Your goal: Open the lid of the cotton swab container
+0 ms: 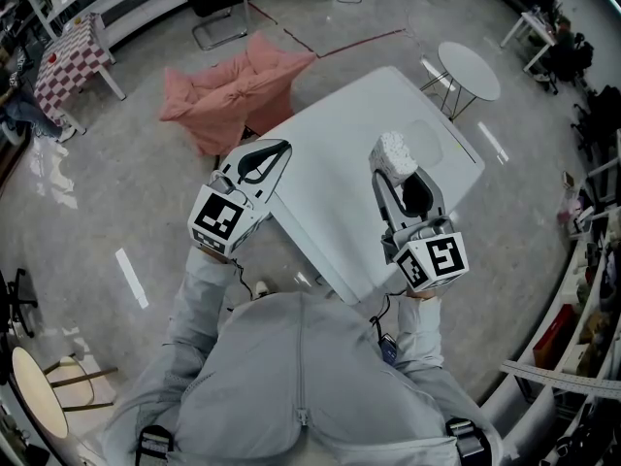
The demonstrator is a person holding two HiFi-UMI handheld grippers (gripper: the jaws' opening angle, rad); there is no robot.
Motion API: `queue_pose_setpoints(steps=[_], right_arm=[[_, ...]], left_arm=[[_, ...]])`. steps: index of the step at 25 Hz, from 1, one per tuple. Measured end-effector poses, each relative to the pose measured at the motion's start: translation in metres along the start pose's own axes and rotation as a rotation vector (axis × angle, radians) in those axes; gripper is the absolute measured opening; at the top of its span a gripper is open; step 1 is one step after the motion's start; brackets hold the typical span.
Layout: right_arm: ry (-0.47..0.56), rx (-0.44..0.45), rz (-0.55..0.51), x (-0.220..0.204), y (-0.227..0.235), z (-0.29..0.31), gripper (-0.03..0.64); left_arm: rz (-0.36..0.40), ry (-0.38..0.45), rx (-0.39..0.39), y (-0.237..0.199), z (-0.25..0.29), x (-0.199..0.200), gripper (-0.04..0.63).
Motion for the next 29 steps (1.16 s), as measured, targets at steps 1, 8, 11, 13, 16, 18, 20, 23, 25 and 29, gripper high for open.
queue_pose_setpoints(steps=[1, 8, 11, 13, 16, 18, 20, 23, 25, 29], right_arm=[[-0.002, 0.001, -0.002, 0.0, 0.0, 0.0, 0.218], [-0.025, -0.011, -0.007, -0.004, 0.001, 0.002, 0.218], [-0.036, -0.014, -0.007, -0.006, 0.002, 0.002, 0.218], [-0.039, -0.01, -0.009, -0.008, 0.003, 0.004, 0.218], [-0.05, -0.015, -0.008, -0.009, 0.003, 0.006, 0.218], [-0.054, -0.016, -0.007, -0.01, 0.003, 0.007, 0.218], [-0.055, -0.013, -0.008, -0.011, 0.004, 0.008, 0.218], [-0.054, -0.001, -0.011, -0.011, 0.004, 0.009, 0.218], [-0.054, 0.003, -0.011, -0.011, 0.004, 0.009, 0.218], [-0.043, 0.014, -0.018, -0.013, 0.004, 0.01, 0.218]], left_arm=[[0.0, -0.001, -0.001, 0.0, 0.0, 0.0, 0.029], [0.0, -0.01, -0.006, 0.0, 0.002, -0.003, 0.029], [0.01, -0.014, -0.007, 0.001, 0.004, -0.003, 0.029], [0.011, -0.014, -0.008, 0.0, 0.005, -0.004, 0.029], [0.01, -0.017, -0.009, -0.002, 0.005, -0.005, 0.03], [0.008, -0.018, -0.011, -0.002, 0.006, -0.006, 0.029], [0.007, -0.019, -0.012, -0.002, 0.007, -0.007, 0.029], [0.008, -0.02, -0.015, -0.002, 0.008, -0.006, 0.029], [0.008, -0.02, -0.015, -0.002, 0.009, -0.006, 0.03], [0.007, -0.021, -0.013, -0.002, 0.009, -0.008, 0.03]])
Point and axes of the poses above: the fingertips, and each gripper's own axes: z forward along the fingers, y to its right, x out of its top, the point moved 8 cm from there along -z, backward along the fingers, and after that the axes turned 6 degrees about -y, right-handed, at the moved point
